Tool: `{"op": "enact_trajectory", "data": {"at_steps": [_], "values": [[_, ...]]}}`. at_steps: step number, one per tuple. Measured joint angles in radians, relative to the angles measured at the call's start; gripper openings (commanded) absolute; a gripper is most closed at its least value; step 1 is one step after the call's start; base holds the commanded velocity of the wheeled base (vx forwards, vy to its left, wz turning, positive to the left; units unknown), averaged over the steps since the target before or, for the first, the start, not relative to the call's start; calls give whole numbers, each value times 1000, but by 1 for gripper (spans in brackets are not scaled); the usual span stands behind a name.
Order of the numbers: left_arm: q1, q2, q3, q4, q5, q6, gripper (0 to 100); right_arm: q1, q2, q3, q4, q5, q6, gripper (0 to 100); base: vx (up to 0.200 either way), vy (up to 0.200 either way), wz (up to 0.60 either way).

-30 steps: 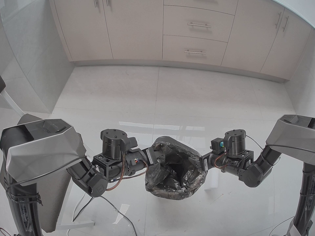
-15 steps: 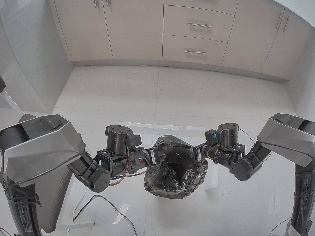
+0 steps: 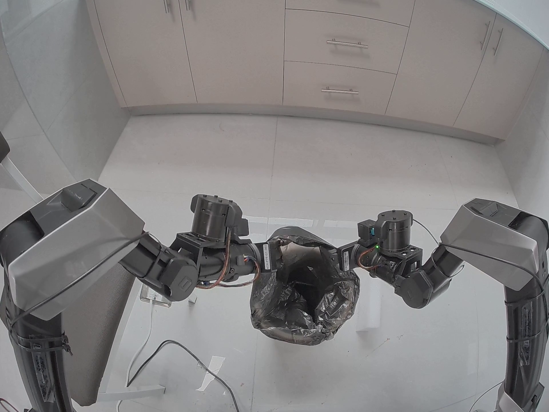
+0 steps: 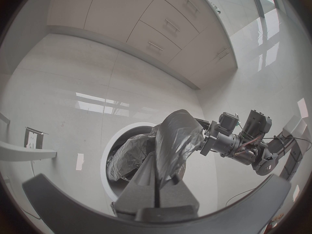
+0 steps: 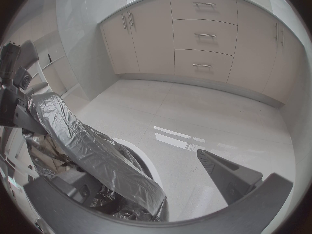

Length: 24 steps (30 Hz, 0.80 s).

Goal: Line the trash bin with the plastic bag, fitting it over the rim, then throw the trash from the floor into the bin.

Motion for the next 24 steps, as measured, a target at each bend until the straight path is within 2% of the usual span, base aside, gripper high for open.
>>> {"op": "enact_trajectory", "data": {"at_steps": [10,14,20,24], "values": [[16,47,-238,263,2,51,0,-11,26,-40,0,0,4,100,0,0,0],[20,76,-341,373,28,63,0,-19,38,-52,-1,1,6,100,0,0,0],[18,116,-423,411,109,65,0,-28,53,-67,-3,3,7,100,0,0,0],[17,135,-447,416,120,66,0,-33,59,-71,-4,3,7,100,0,0,0]]}}
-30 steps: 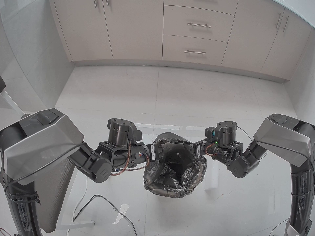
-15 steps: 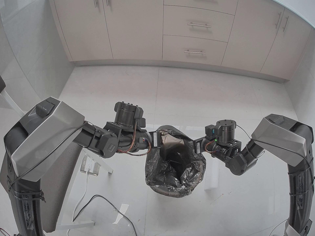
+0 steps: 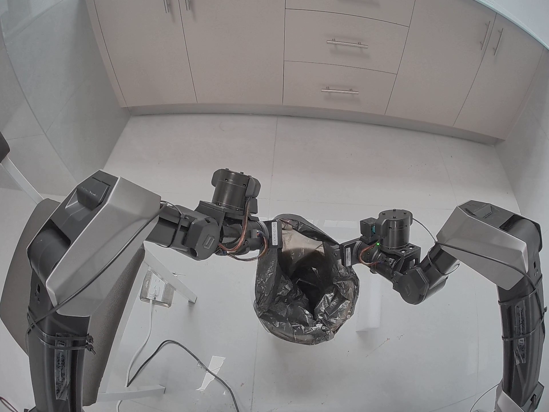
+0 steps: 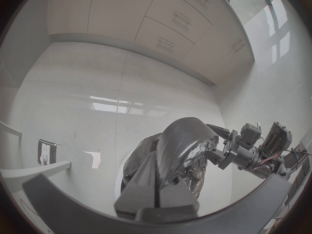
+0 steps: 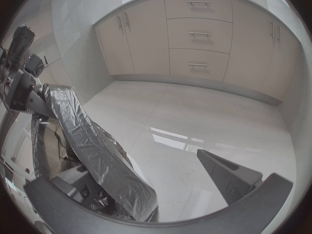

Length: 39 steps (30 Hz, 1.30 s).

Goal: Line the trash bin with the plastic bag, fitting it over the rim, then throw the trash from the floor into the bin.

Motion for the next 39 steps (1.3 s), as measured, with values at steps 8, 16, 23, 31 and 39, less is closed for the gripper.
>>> {"op": "enact_trajectory", "data": {"at_steps": [8,16,23,31,39], "values": [[-3,12,-21,58,9,11,100,-1,3,-3,-1,0,0,100,0,0,0],[15,12,-28,93,21,80,100,-1,5,-12,0,0,0,100,0,0,0],[31,27,-55,97,100,154,100,-1,16,-34,0,-1,3,100,0,0,0],[50,99,-180,160,163,200,100,-5,45,-71,1,-4,25,100,0,0,0],[59,166,-264,202,206,232,100,-18,86,-133,10,-5,27,100,0,0,0]]}}
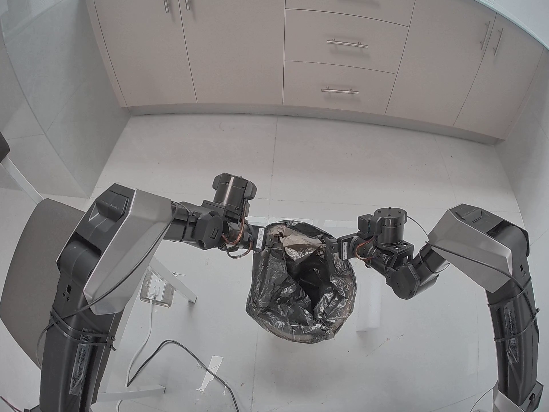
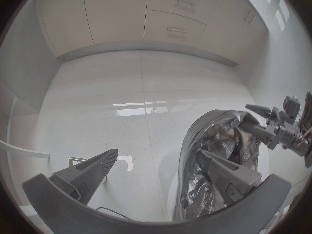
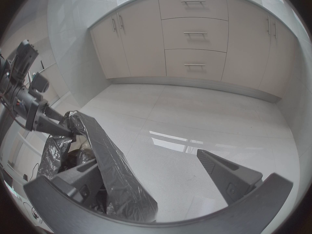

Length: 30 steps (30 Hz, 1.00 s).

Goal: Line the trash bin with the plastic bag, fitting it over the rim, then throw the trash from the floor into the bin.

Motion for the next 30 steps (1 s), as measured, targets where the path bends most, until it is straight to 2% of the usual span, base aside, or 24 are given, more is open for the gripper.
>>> {"op": "enact_trajectory", "data": {"at_steps": [30], "values": [[35,82,-43,61,-9,12,100,-47,100,-92,4,0,0,100,0,0,0]]}}
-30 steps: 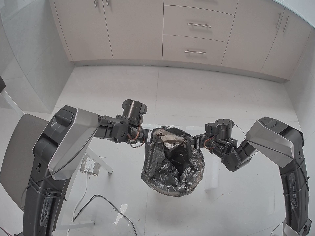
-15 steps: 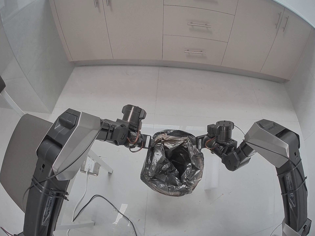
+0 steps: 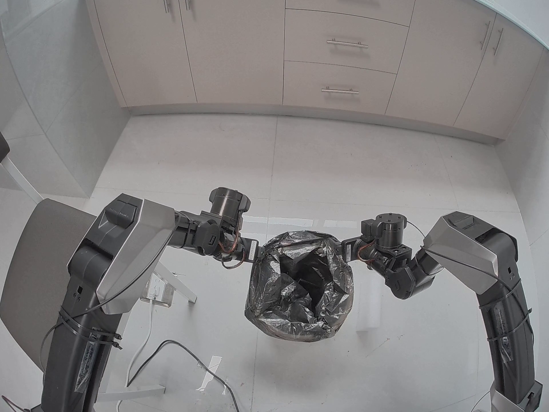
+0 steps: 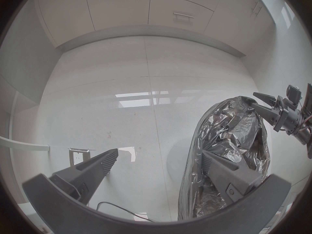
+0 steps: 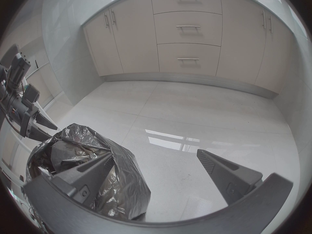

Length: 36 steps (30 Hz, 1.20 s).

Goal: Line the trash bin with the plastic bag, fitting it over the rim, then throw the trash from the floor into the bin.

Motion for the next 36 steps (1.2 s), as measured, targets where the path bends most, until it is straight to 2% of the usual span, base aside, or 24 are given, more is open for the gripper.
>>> {"op": "enact_trajectory", "data": {"at_steps": [19,24,30,36], "values": [[13,17,-9,2,-2,-8,100,-35,11,-10,-1,0,4,100,0,0,0],[18,-14,-4,17,-1,-28,100,-32,-40,42,-5,0,27,100,0,0,0],[15,-100,19,97,-4,-64,100,-17,-129,159,-8,6,36,100,0,0,0],[-2,-193,145,96,-26,-83,100,7,-204,275,-11,23,37,100,0,0,0]]}}
